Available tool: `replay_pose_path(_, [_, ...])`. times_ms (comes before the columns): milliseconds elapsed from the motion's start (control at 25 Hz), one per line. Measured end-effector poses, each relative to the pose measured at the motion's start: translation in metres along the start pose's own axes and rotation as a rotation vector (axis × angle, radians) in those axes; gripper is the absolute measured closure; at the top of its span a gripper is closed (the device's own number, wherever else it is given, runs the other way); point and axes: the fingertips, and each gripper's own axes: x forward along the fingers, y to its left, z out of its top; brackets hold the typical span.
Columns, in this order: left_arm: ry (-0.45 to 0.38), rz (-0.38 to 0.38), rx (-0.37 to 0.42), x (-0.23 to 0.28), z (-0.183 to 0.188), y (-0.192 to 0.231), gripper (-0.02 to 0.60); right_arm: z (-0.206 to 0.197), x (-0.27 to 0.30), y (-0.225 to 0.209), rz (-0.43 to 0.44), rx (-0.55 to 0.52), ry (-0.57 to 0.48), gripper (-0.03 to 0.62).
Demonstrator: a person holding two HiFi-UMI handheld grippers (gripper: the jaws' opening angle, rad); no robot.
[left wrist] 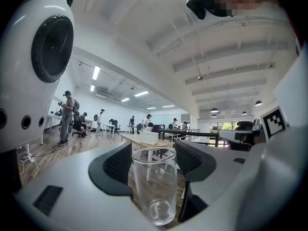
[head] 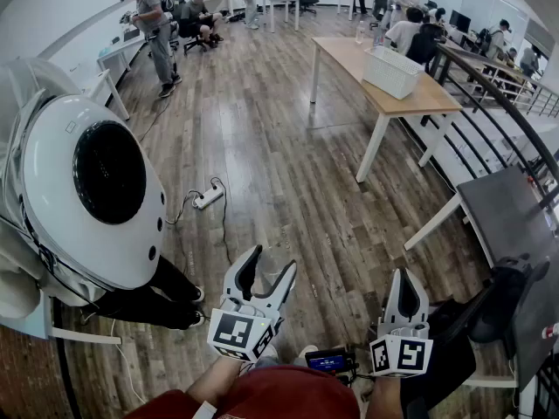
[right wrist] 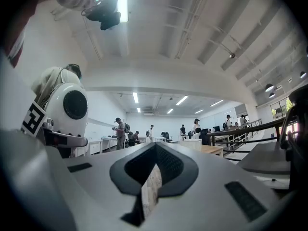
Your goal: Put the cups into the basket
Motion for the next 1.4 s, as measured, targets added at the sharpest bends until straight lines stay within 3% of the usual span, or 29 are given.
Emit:
replay_pose_path(960, [0.006,0.022,-0.015,0.032,-0.013,-0.059,0.298,-0.022,-0.011,-0.066,0.027,0.049,0.025,0.582])
replay_pose_path(1400, [0.003,0.021,-0.014,0.051,-0.011,-0.065,0.298,-0.026,0.001,-0.084,0.013,0.062,0.04,0.582])
